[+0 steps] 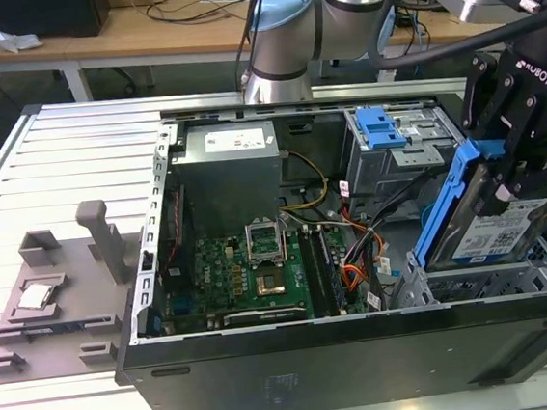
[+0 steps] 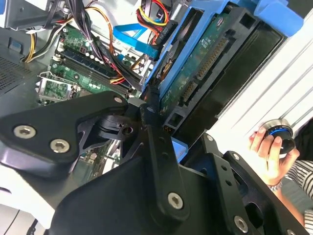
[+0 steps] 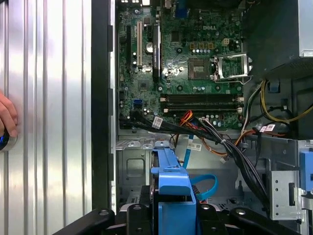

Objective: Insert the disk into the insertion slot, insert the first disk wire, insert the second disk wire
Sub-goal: 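Insert the disk into the insertion slot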

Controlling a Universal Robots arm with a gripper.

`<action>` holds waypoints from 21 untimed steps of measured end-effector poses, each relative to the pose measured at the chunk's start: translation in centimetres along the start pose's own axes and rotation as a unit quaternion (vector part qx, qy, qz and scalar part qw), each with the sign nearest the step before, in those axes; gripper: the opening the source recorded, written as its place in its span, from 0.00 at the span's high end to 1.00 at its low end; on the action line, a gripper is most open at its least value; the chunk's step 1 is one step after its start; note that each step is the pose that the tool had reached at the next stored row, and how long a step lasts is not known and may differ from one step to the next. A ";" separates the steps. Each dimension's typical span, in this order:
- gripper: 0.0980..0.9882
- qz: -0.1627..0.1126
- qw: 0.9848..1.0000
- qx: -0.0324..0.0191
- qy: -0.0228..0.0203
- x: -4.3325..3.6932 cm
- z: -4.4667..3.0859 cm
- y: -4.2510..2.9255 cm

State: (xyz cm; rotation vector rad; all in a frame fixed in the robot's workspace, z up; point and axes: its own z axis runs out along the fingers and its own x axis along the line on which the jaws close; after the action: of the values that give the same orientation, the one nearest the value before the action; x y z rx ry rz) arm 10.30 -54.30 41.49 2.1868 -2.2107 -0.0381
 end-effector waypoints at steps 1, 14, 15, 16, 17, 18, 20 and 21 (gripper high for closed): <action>0.70 0.000 1.000 0.000 0.000 0.00 0.10 0.00; 0.70 0.000 1.000 0.000 0.000 -0.01 1.65 -0.06; 0.70 0.000 1.000 0.000 0.000 -0.01 1.77 -0.07; 0.70 0.000 1.000 0.000 0.000 -0.01 1.90 -0.07; 0.70 0.000 1.000 0.000 0.000 -0.01 2.03 -0.08; 0.70 0.000 1.000 0.000 0.000 -0.01 2.13 -0.08; 0.70 0.000 1.000 0.000 0.000 -0.01 2.36 -0.09; 0.70 0.000 1.000 0.000 0.000 -0.01 2.45 -0.10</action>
State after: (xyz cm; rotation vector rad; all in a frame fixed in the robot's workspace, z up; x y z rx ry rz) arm 10.30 -54.30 39.04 2.1867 -2.2107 -0.0381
